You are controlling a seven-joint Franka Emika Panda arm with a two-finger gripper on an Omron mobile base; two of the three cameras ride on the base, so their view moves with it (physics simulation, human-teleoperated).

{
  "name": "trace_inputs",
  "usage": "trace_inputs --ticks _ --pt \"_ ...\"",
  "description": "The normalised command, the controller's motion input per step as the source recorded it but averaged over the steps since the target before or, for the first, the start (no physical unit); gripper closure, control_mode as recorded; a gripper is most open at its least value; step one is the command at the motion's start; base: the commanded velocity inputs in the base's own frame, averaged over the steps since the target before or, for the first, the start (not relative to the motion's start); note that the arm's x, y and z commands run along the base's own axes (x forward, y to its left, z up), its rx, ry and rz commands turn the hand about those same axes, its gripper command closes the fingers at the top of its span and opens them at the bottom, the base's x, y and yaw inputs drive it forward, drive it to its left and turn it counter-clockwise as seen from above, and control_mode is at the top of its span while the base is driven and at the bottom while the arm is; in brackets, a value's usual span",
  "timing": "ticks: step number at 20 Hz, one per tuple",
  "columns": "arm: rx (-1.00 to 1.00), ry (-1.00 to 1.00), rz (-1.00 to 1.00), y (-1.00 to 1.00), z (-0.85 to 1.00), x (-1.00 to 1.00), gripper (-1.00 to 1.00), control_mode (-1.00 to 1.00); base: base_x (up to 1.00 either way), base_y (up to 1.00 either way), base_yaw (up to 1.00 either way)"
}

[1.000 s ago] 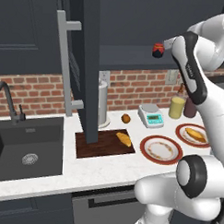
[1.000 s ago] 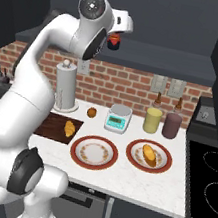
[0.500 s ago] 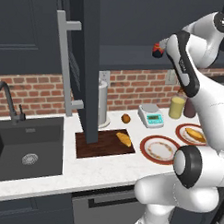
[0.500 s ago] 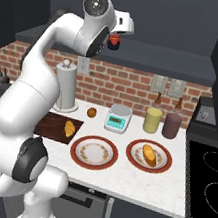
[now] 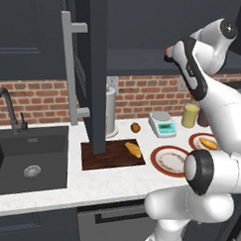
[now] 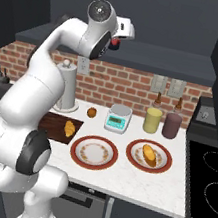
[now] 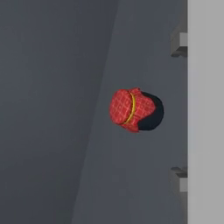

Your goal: From the different types of pastries on the counter, select a croissant and place it on the cutting board. Then retrieve a jar of jam from the cabinet and place it alongside the croissant on the cutting board.

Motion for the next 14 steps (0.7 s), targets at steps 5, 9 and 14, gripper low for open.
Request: trace_inputs --ticks 5,9,14 --pt "0.0 0.03 -0.02 0.0 -0.08 0.44 -1.0 -1.0 0.0 0.0 0.0" --pt "0.0 0.04 -0.03 0.0 0.0 0.49 -1.0 -1.0 0.0 0.0 0.0" --pt "0.0 0.04 -0.03 0.0 -0.01 0.44 -1.0 -1.0 0.0 0.0 0.0"
